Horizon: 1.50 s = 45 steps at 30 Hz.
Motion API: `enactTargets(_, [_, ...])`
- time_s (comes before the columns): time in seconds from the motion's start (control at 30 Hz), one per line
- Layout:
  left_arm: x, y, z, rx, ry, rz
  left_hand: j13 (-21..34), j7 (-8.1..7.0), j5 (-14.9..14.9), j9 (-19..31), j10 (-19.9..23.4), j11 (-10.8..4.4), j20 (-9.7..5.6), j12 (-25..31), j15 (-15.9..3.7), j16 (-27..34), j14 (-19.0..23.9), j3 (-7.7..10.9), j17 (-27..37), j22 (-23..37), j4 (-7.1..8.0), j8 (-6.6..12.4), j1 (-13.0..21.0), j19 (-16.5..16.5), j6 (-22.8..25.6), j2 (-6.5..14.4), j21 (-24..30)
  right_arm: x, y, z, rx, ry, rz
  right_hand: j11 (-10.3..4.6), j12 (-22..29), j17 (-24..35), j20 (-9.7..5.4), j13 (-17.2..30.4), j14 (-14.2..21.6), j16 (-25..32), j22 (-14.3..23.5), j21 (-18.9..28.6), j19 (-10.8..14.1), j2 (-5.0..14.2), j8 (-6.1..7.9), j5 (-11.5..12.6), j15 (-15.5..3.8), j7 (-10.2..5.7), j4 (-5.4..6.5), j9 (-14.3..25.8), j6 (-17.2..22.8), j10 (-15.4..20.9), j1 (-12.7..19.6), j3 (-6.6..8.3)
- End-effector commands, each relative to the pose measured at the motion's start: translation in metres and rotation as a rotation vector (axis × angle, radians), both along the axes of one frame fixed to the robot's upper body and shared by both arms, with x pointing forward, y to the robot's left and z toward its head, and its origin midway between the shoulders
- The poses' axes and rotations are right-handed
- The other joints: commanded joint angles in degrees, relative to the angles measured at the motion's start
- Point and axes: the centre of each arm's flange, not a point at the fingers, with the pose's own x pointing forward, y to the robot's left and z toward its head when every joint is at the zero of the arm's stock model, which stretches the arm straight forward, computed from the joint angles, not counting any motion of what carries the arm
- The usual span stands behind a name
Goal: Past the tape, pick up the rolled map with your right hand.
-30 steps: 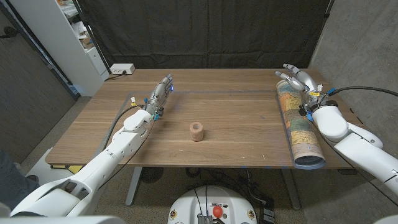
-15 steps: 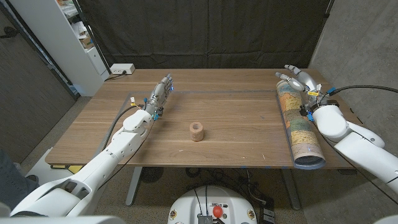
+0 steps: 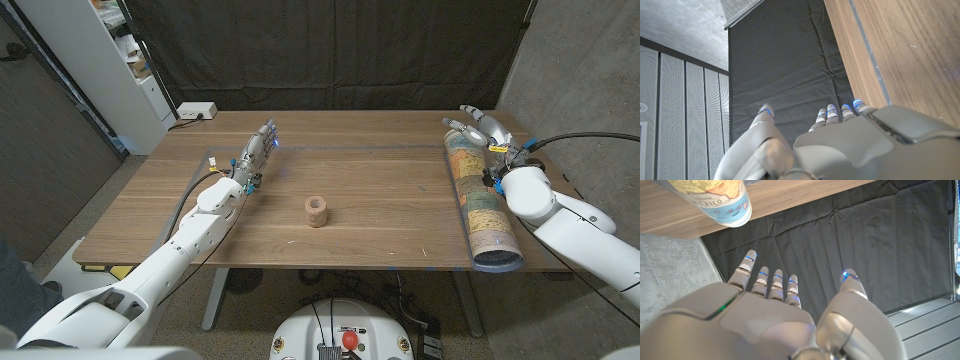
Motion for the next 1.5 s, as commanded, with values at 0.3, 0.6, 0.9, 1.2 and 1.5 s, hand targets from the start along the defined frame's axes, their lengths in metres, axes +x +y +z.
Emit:
enactTargets(0.3, [0.0028, -0.0013, 0.0008, 0.006, 0.005, -0.002, 0.0, -0.28, -0.1, 0.3, -0.4, -0.11, 0.59, 0.4, -0.12, 0.1, -0.4, 0.12, 0.3, 0.2, -0.24, 0.42, -0.1, -1.6, 0.2, 0.5, 0.0, 0.0052, -0.0019, -0.0017, -0.001, 0.036, -0.06, 0.2, -0.2, 0.0, 0.16, 0.2, -0.5, -0.2, 0.2, 0.3, -0.3, -1.05, -0.51, 0.9, 0.5, -0.1, -0.26, 0.3, -1.8, -1.1, 0.4, -0.58])
enactTargets(0.6, [0.0039, -0.0013, -0.0006, 0.005, 0.007, -0.002, 0.0, -0.33, -0.1, 0.3, -0.4, -0.09, 0.91, 0.4, -0.13, 0.1, -0.4, 0.1, 0.3, 0.2, -0.29, 0.41, -0.1, -1.7, 0.1, 0.5, 0.0, 0.0057, -0.0012, -0.0018, -0.018, 0.048, -0.098, 0.53, -0.3, 0.0, 0.21, 0.3, -1.0, -0.3, 0.3, 0.3, -0.6, -1.65, -0.71, 1.3, 0.79, 0.22, -0.44, 0.3, -3.1, -1.8, 0.6, -0.82])
enactTargets(0.9, [0.0027, 0.0, 0.0009, 0.003, 0.003, 0.0, 0.0, -0.31, -0.1, 0.3, -0.5, -0.05, 0.95, 0.4, -0.08, 0.1, -0.5, 0.08, 0.3, 0.2, -0.34, 0.38, -0.1, -1.7, 0.1, 0.5, 0.0, 0.0056, -0.0019, -0.0004, -0.029, 0.063, -0.136, 0.68, -0.2, 0.0, 0.25, 0.3, -1.3, -0.3, 0.3, 0.3, -0.9, -2.24, -0.72, 1.8, 1.12, 0.14, -0.57, 0.3, -3.8, -2.3, 0.7, -1.08])
enactTargets(1.2, [0.0042, -0.0005, -0.001, 0.001, 0.007, -0.002, 0.0, -0.29, -0.1, 0.3, -0.5, -0.04, 1.01, 0.4, -0.04, 0.1, -0.5, 0.05, 0.3, 0.2, -0.4, 0.4, -0.1, -1.8, 0.1, 0.6, 0.0, 0.0036, -0.0044, -0.0015, -0.028, 0.069, -0.153, 0.47, -0.2, 0.0, 0.28, 0.3, -1.3, -0.2, 0.3, 0.3, -1.2, -2.73, -0.63, 2.0, 1.09, 0.12, -0.61, 0.3, -4.0, -2.4, 0.6, -1.35])
enactTargets(1.5, [0.0043, -0.0007, -0.0011, 0.001, 0.008, -0.002, 0.0, -0.26, -0.1, 0.3, -0.6, 0.4, 1.01, 0.4, 0.41, 0.0, -0.7, 0.02, 0.3, 0.2, -0.46, 0.39, -0.2, -1.9, 0.1, 0.6, 0.0, 0.0033, -0.006, -0.0022, -0.036, 0.097, -0.175, 0.47, -0.5, 0.0, 0.31, 0.3, -1.9, -0.3, 0.3, 0.3, -2.0, -3.76, -0.34, 2.7, 1.3, -0.2, -0.63, 0.3, -4.1, -4.1, 0.4, -1.97])
